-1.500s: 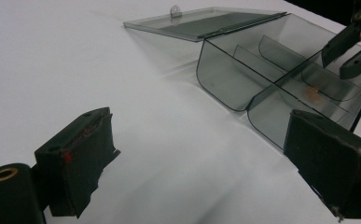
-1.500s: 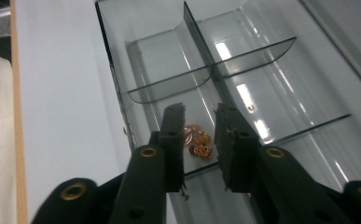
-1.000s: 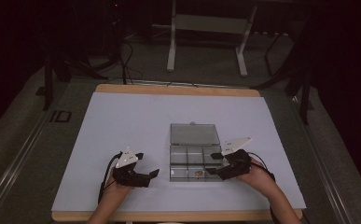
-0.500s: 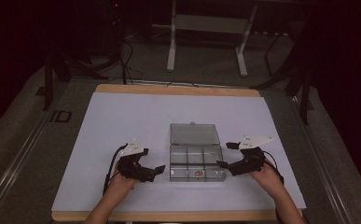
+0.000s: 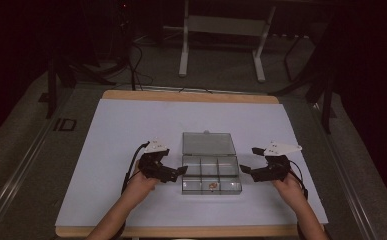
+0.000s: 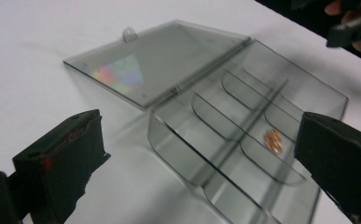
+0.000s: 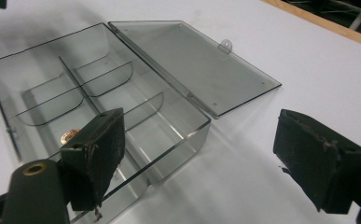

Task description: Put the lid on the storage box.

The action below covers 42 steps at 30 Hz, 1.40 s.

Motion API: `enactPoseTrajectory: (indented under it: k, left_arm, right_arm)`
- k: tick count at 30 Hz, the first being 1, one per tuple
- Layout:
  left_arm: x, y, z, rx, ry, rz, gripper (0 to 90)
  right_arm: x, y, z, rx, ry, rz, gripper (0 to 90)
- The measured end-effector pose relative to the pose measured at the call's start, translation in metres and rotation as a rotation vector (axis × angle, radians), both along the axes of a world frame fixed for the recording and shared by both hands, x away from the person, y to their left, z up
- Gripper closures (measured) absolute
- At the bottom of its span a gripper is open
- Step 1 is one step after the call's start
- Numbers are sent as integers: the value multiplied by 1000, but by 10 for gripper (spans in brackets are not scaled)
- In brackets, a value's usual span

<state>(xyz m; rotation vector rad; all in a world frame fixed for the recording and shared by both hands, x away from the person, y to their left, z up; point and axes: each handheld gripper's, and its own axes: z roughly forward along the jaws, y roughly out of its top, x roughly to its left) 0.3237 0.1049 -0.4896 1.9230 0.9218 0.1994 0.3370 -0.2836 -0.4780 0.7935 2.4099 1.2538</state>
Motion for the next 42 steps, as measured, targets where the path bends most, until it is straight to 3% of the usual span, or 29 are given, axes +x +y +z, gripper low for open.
enactPoseTrajectory:
  k: [3,8,10,14,19,24,29,35,38,42]
  left_arm:
    - [10,-2,2,1,-10,11,24]
    - [24,-8,2,23,-28,33,24]
    - [28,-10,2,13,-34,39,24]
    - [38,-14,2,8,-15,41,24]
    - [47,-21,3,57,8,46,23]
    - [57,-24,1,49,31,56,23]
    - [69,-26,-1,34,90,53,23]
    - [84,-28,-5,18,141,70,24]
    - [91,-27,-12,-9,192,92,24]
    - [95,-27,-19,-13,248,108,25]
  right_arm:
    - [2,1,-1,-12,-11,-18,168]
    - [7,4,-1,5,-21,-39,150]
    - [8,5,-1,11,-22,-49,145]
    - [10,8,0,12,-17,-63,145]
    - [14,10,2,47,-9,-58,145]
    - [19,15,4,62,-27,-70,145]
    - [24,19,6,50,-51,-85,145]
    - [29,24,5,40,-44,-94,142]
    - [31,26,4,33,-42,-110,141]
    - [32,28,1,45,-31,-120,137]
